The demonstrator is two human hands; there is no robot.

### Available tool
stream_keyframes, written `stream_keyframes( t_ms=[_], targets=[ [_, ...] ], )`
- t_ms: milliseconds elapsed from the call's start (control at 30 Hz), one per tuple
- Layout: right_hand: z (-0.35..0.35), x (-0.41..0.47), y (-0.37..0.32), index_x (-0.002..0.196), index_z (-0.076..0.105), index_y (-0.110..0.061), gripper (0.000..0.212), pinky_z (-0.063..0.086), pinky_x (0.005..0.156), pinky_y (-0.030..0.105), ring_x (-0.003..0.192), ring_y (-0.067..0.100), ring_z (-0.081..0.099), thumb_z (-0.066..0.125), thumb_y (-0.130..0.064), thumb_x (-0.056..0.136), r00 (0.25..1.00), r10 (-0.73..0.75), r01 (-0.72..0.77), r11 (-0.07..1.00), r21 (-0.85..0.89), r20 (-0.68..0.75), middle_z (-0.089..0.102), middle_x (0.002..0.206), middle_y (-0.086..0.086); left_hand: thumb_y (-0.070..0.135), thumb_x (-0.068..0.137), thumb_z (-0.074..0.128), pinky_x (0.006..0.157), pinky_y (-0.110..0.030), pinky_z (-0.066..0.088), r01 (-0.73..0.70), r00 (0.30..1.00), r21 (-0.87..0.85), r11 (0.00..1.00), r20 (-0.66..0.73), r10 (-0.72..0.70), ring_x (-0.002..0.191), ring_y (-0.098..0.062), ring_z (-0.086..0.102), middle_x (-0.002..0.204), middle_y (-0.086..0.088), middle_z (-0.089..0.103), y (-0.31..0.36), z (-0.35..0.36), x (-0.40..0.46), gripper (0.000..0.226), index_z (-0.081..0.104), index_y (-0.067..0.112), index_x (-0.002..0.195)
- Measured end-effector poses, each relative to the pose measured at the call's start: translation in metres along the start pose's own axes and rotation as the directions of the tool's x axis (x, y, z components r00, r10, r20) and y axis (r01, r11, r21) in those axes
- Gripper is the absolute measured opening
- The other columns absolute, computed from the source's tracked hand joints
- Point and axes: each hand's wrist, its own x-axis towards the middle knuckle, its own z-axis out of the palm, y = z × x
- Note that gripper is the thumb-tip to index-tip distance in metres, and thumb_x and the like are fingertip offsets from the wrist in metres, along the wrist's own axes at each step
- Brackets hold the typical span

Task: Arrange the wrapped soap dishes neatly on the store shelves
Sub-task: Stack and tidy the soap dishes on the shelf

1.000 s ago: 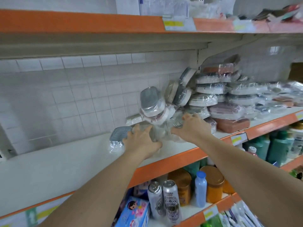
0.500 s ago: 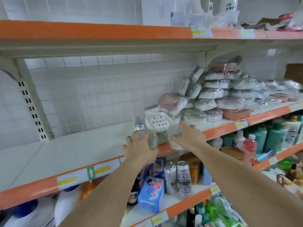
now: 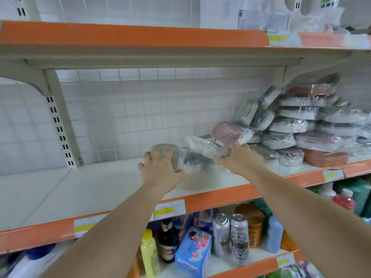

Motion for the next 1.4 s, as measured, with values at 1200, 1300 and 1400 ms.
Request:
stream_keyframes(
  t_ms=[1200,1300,1400],
  targets=[
    [0.071,-0.260,-0.400,0.140,0.036,-0.024,0.067,0.036,0.101,0.040,0.124,0.028,0.043,0.052,-0.057,0.083,0.724,-0.688,0.656,0.705,0.269,0.037,0.034,0.145,0.003,0.045,0.081,0.056,0.101,-0.046,0.033,0.432,0.890,0.062,0.900,-0.194,-0.414,0.130,-0.029,0.026,0.146,0.000,0.025,-0.384,-0.170,-0.214,0.063,0.031,0.035,0.138],
    [0.095,-0.262,-0.453,0.140,0.037,-0.024,0.070,0.036,0.102,0.039,0.124,0.028,0.044,0.053,-0.060,0.081,0.673,-0.737,0.693,0.661,0.288,0.071,0.036,0.143,0.002,0.043,0.080,0.057,0.101,-0.045,0.032,0.482,0.867,0.076,0.873,-0.180,-0.464,0.131,-0.028,0.026,0.146,0.002,0.026,-0.427,-0.176,-0.214,0.065,0.031,0.036,0.139],
    [0.124,-0.255,-0.507,0.140,0.037,-0.024,0.071,0.035,0.100,0.038,0.125,0.027,0.044,0.052,-0.060,0.081,0.624,-0.776,0.726,0.618,0.300,0.090,0.035,0.144,0.001,0.041,0.079,0.059,0.101,-0.043,0.032,0.509,0.855,0.098,0.855,-0.168,-0.490,0.131,-0.027,0.028,0.145,0.003,0.028,-0.475,-0.175,-0.200,0.065,0.033,0.035,0.138]
  ],
)
